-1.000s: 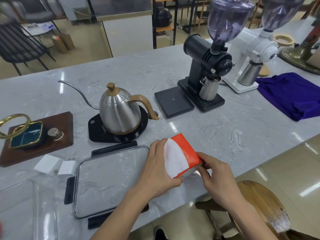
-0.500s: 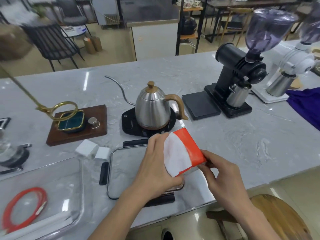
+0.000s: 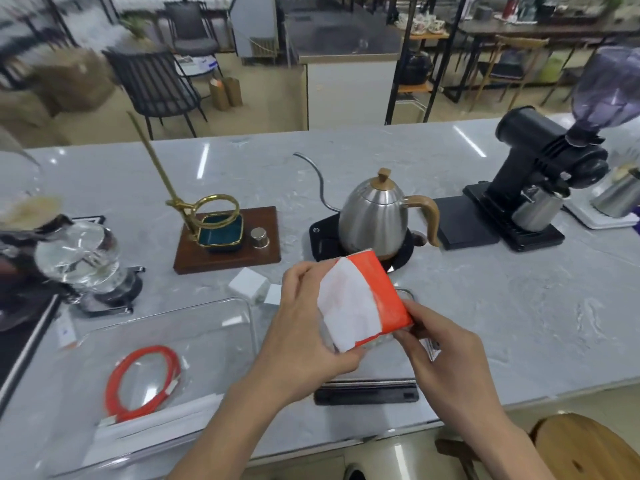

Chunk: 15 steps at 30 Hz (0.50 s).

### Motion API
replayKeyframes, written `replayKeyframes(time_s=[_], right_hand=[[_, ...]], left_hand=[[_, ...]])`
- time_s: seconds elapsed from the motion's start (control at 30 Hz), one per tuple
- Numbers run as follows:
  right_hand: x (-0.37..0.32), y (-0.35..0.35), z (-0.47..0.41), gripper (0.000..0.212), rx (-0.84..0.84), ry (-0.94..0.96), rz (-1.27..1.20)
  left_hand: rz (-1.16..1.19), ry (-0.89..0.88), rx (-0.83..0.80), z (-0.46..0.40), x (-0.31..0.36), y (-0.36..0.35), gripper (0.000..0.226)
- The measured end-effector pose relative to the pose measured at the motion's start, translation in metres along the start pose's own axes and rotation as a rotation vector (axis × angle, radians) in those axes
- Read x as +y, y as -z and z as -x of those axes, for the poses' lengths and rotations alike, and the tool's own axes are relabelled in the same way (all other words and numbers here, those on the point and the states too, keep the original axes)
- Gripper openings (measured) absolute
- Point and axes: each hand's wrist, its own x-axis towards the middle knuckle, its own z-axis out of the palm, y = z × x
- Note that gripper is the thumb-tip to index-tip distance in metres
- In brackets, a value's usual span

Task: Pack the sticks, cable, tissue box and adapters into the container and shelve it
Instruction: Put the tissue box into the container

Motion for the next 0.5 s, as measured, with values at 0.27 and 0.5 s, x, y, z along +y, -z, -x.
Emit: replayKeyframes(time_s=[0.27,0.5], right_hand=[[-0.045,-0.045,-0.004,0.055,-0.04,0.042,-0.059],[-0.07,-0.09,-0.006,0.034,-0.079,0.056,-0.055]], left_hand=[[0.022,0.022,0.07,0.024,-0.027,0.061,0.097],[-0.003,0.023,0.145,0.043,-0.056,0.103,0.097]])
